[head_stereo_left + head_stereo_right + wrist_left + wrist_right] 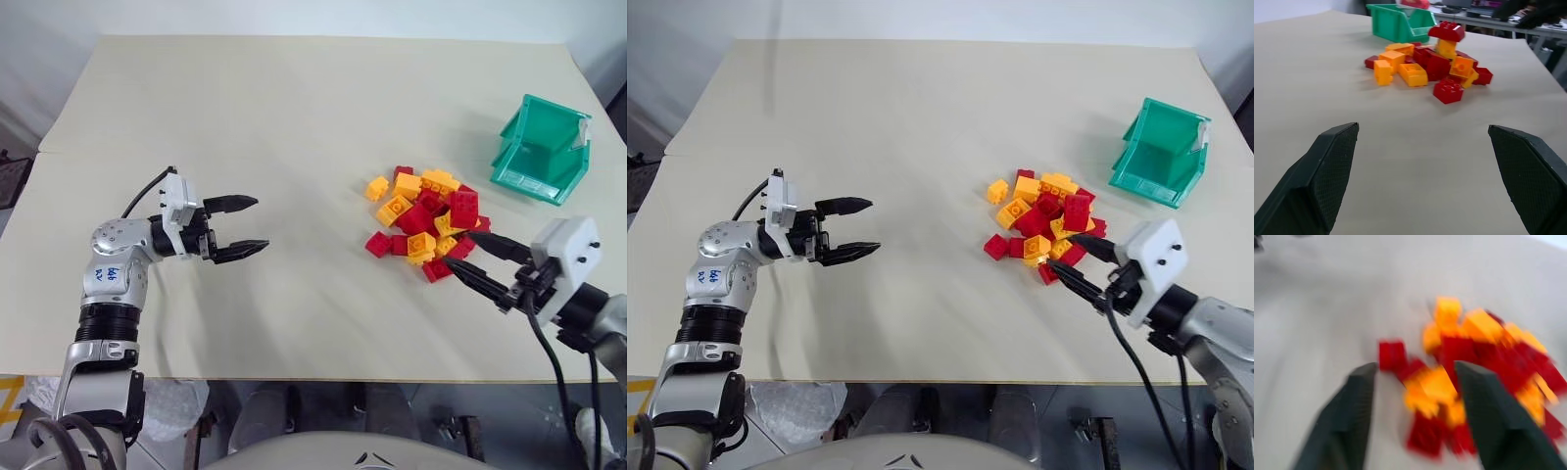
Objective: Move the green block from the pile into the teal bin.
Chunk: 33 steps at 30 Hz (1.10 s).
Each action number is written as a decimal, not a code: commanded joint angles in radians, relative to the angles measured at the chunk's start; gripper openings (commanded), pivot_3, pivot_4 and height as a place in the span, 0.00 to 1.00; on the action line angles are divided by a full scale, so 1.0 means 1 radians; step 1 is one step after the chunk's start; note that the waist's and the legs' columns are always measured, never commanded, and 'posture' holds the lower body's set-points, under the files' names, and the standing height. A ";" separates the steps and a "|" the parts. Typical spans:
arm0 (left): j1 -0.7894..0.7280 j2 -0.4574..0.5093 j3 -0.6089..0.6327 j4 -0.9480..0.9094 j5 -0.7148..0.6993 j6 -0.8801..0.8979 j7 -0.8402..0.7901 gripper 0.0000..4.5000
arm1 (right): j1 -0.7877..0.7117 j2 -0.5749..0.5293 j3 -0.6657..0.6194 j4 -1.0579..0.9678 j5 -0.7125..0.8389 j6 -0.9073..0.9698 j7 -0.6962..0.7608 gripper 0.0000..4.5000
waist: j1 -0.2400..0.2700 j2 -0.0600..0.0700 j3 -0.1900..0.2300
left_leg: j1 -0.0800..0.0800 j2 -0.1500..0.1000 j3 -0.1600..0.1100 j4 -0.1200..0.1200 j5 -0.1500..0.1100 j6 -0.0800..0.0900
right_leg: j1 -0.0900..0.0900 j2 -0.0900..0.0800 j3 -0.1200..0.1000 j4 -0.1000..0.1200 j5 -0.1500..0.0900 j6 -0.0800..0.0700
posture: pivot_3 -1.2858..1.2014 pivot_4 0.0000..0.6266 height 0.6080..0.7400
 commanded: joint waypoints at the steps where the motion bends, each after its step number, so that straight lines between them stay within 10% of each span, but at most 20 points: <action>1: -0.032 -0.013 -0.010 -0.003 -0.006 -0.026 -0.040 1.00 | -0.044 0.023 0.088 -0.008 -0.006 0.027 -0.052 0.25 | 0.003 0.000 0.000 | 0.000 0.000 0.000 0.000 0.000 0.000 | 0.000 0.000 0.000 0.000 0.000 0.000 | 0.52 0.24 1.00; 5: -0.052 -0.042 -0.034 0.008 -0.018 -0.047 -0.103 1.00 | -0.126 0.045 0.192 0.111 -0.077 -0.018 -0.049 0.02 | 0.000 0.000 0.000 | -0.001 -0.001 0.001 0.000 -0.001 0.002 | 0.000 0.000 0.000 -0.001 0.000 0.000 | 0.52 0.24 1.00; 22: -0.064 -0.130 -0.030 0.010 -0.040 -0.108 -0.130 1.00 | -0.459 0.044 0.212 0.850 -0.389 -0.386 -0.051 0.02 | -0.003 0.000 0.000 | -0.002 -0.001 0.005 0.001 -0.001 0.004 | -0.001 0.001 0.001 -0.004 0.002 0.004 | 0.52 0.24 1.00; 33: -0.057 -0.154 -0.036 0.024 -0.038 -0.133 -0.110 1.00 | -0.326 -0.042 0.085 0.624 -0.339 -0.319 0.023 0.02 | -0.003 0.001 0.001 | -0.003 -0.001 0.005 0.001 -0.001 0.004 | -0.001 0.001 0.002 -0.005 0.003 0.005 | 0.52 0.24 1.00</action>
